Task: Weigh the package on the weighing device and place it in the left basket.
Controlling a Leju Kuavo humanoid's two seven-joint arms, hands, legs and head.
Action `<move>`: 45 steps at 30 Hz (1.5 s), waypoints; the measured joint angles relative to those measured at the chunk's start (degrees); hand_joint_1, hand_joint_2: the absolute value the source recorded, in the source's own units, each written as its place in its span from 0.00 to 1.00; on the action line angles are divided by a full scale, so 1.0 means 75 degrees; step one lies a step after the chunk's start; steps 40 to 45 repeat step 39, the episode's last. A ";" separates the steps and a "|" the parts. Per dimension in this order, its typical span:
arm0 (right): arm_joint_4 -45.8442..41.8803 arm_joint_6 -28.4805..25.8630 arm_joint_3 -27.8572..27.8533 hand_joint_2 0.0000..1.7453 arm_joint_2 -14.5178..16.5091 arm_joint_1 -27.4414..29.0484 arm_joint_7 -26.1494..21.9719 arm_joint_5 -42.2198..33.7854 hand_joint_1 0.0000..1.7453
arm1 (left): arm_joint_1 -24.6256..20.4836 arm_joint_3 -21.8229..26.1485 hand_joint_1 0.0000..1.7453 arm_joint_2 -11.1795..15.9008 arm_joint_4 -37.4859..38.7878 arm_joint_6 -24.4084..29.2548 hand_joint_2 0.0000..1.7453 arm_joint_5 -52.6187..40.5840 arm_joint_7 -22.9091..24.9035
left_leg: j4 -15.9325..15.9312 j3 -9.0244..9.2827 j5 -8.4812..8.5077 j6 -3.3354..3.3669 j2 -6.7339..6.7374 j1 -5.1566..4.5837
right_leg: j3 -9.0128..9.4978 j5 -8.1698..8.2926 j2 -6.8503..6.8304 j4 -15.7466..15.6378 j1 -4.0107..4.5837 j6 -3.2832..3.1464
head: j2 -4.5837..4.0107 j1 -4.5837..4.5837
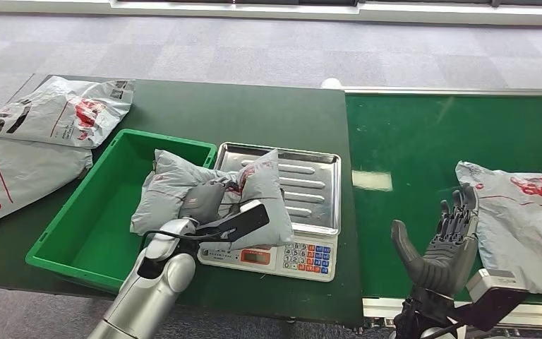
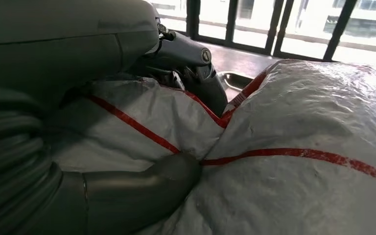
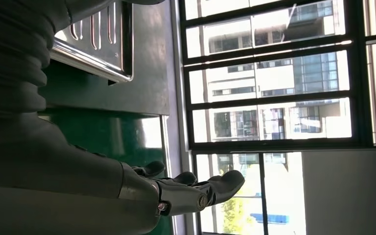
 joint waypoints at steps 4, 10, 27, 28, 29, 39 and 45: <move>0.0032 -0.0021 0.0000 1.00 0.0000 0.0000 0.0003 -0.0015 0.00 | -0.0068 0.0163 1.00 -0.0042 0.0037 -0.0293 1.00 0.0487 -0.0073 | 0.0000 0.0011 -0.0001 0.0001 0.0000 0.0000 | 0.0013 -0.0001 -0.0001 0.0000 0.0000 0.0002 | 0.0000 -0.0001; 0.0085 -0.0026 0.0000 1.00 -0.0001 -0.0003 0.0001 -0.0074 0.00 | -0.0140 0.0194 1.00 0.0020 0.0143 -0.0622 1.00 0.1565 -0.0206 | -0.0003 0.0035 -0.0002 0.0003 -0.0003 0.0000 | 0.0045 -0.0004 -0.0009 0.0000 0.0000 0.0002 | 0.0000 0.0000; 0.0095 -0.0249 0.0000 1.00 -0.0001 0.0247 -0.0047 -0.0007 0.00 | 0.0384 0.1086 1.00 0.0434 -0.1914 0.2071 1.00 0.1801 -0.0062 | -0.0003 0.0000 0.0003 -0.0007 0.0005 0.0001 | -0.0006 0.0001 0.0013 0.0001 0.0021 -0.0007 | 0.0000 -0.0001; 0.0095 -0.0265 0.0000 1.00 -0.0004 0.0288 -0.0057 -0.0020 0.00 | 0.0384 0.1234 1.00 0.0514 -0.2153 0.2210 1.00 0.1751 0.0000 | -0.0003 -0.0001 0.0004 -0.0008 0.0005 0.0002 | -0.0009 0.0001 0.0014 0.0001 0.0022 -0.0008 | 0.0000 -0.0001; 0.0093 -0.0276 0.0000 1.00 -0.0012 0.0335 -0.0070 -0.0037 0.00 | 0.0385 0.1400 1.00 0.0595 -0.2379 0.2330 1.00 0.1702 0.0047 | -0.0004 -0.0003 0.0004 -0.0009 0.0005 0.0002 | -0.0010 -0.0001 0.0014 0.0001 0.0024 -0.0010 | 0.0000 0.0000; 0.0050 -0.0221 0.0013 1.00 -0.0153 0.0625 -0.0130 -0.0169 0.00 | 0.0755 0.2765 0.81 0.1061 -0.3348 0.2821 1.00 0.1101 0.0267 | -0.0007 -0.0010 0.0004 -0.0010 0.0003 0.0003 | -0.0014 -0.0007 0.0008 0.0002 0.0017 -0.0015 | 0.0000 0.0000; 0.0050 -0.0221 0.0013 1.00 -0.0153 0.0625 -0.0130 -0.0169 0.00 | 0.0755 0.2765 0.81 0.1061 -0.3348 0.2821 1.00 0.1101 0.0267 | -0.0007 -0.0010 0.0004 -0.0010 0.0003 0.0003 | -0.0014 -0.0007 0.0008 0.0002 0.0017 -0.0015 | 0.0000 0.0000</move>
